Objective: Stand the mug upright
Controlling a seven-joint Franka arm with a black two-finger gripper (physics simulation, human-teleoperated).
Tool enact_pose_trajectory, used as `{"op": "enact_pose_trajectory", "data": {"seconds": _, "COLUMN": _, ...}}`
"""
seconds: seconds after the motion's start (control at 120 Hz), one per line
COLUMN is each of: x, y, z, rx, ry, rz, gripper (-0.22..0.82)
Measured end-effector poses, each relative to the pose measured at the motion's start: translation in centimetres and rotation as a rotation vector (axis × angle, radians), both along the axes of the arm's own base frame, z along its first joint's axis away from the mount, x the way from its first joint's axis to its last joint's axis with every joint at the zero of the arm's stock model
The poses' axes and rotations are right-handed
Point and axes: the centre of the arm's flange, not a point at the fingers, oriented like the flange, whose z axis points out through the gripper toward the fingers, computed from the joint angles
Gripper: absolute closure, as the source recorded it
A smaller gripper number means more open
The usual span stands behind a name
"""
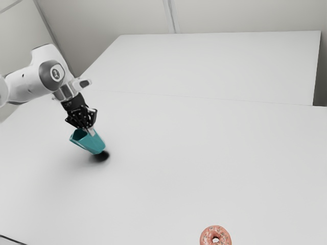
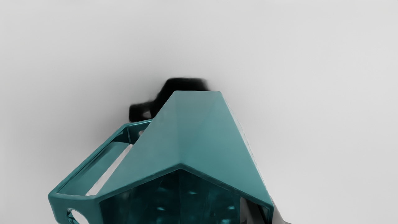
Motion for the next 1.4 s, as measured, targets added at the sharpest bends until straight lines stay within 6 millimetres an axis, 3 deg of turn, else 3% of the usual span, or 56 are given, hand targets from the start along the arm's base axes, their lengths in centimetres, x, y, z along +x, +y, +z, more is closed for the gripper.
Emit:
{"op": "enact_pose_trajectory", "data": {"seconds": 0.15, "x": 0.8, "y": -2.6, "z": 0.5, "rx": 0.089, "ry": -0.048, "rz": -0.056, "gripper": 0.79}}
{"op": "enact_pose_trajectory", "data": {"seconds": 0.425, "x": -1.1, "y": -6.2, "z": -0.3, "rx": 0.122, "ry": -0.041, "rz": -0.030, "gripper": 0.79}}
{"op": "enact_pose_trajectory", "data": {"seconds": 0.642, "x": -0.8, "y": -9.1, "z": -1.6, "rx": 0.124, "ry": -0.022, "rz": -0.007, "gripper": 0.79}}
{"op": "enact_pose_trajectory", "data": {"seconds": 0.858, "x": -0.3, "y": -8.6, "z": -3.9, "rx": 0.120, "ry": 0.009, "rz": 0.057, "gripper": 0.78}}
{"op": "enact_pose_trajectory", "data": {"seconds": 1.108, "x": -0.2, "y": -9.2, "z": -2.2, "rx": 0.132, "ry": -0.018, "rz": 0.080, "gripper": 0.28}}
{"op": "enact_pose_trajectory", "data": {"seconds": 1.242, "x": -0.5, "y": -9.7, "z": -0.2, "rx": 0.144, "ry": -0.045, "rz": 0.085, "gripper": 0.15}}
{"op": "enact_pose_trajectory", "data": {"seconds": 1.4, "x": -0.8, "y": -10.1, "z": 3.1, "rx": 0.159, "ry": -0.078, "rz": 0.091, "gripper": 0.07}}
